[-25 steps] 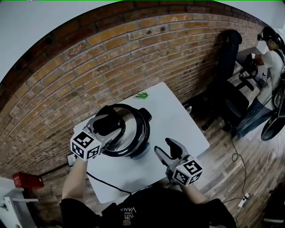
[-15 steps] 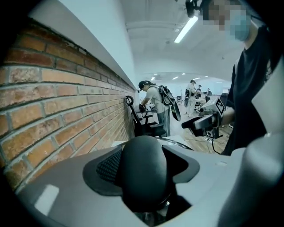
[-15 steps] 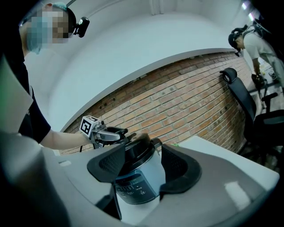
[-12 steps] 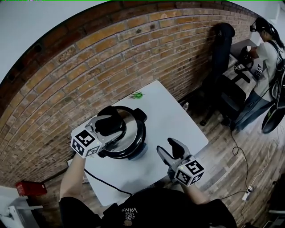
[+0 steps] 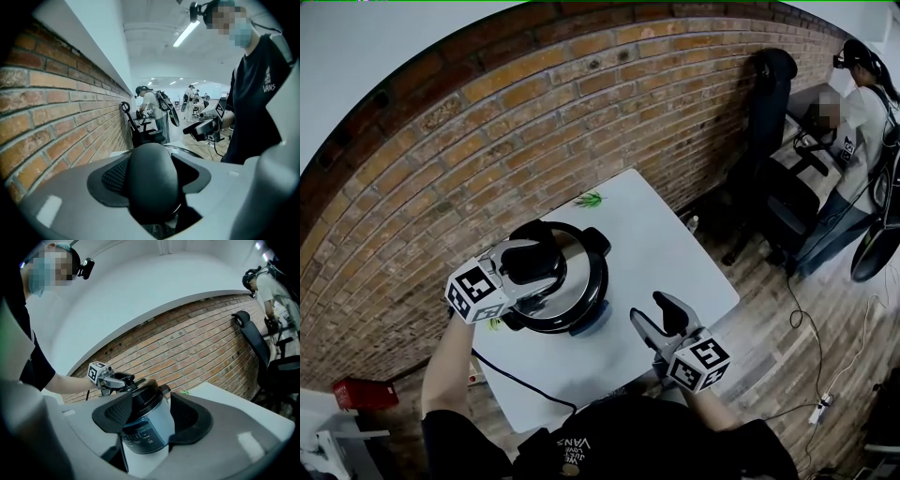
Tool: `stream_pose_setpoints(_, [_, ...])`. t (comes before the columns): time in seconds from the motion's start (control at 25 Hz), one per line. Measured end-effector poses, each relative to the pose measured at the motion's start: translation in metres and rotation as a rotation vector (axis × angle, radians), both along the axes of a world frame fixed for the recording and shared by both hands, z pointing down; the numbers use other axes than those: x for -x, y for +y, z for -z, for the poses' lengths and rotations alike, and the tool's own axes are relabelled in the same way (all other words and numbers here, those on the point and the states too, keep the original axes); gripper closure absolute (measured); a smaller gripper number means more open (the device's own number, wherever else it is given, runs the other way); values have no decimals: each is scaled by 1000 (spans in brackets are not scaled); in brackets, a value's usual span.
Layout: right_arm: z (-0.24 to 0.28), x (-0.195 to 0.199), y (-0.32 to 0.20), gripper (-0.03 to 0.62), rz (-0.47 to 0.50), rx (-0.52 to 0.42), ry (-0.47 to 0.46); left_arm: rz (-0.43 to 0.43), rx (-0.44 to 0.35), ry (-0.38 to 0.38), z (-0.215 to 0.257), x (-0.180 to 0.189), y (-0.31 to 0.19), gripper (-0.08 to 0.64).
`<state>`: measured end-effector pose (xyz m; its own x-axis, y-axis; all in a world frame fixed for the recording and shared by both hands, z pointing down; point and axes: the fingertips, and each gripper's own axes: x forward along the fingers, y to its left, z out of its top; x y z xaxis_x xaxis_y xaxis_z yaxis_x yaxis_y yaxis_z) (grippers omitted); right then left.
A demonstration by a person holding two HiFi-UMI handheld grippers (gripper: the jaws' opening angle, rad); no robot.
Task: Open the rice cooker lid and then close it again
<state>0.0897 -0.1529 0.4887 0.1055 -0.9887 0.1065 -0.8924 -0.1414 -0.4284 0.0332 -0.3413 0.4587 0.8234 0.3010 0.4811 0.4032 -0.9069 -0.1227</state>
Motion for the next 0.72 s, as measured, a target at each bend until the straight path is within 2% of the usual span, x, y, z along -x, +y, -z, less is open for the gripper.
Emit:
stream_pose_setpoints(0.24, [-3,6,-3,333,10,7,-10,-25,-10,13,1,2,2,276])
stream_pose_setpoints(0.44, [-2,8,-9,333,12,13,-6,-161,-73,-5,-5,1,11,278])
stream_pose_setpoints(0.6, [1,7,-10,333,9,14,2,-196,-10,-29,-14,-1,8,279])
stream_pose_setpoints(0.72, [-1,3,-7,333,-4,15,-2,-203,-3,-20,-13,-1,9,278])
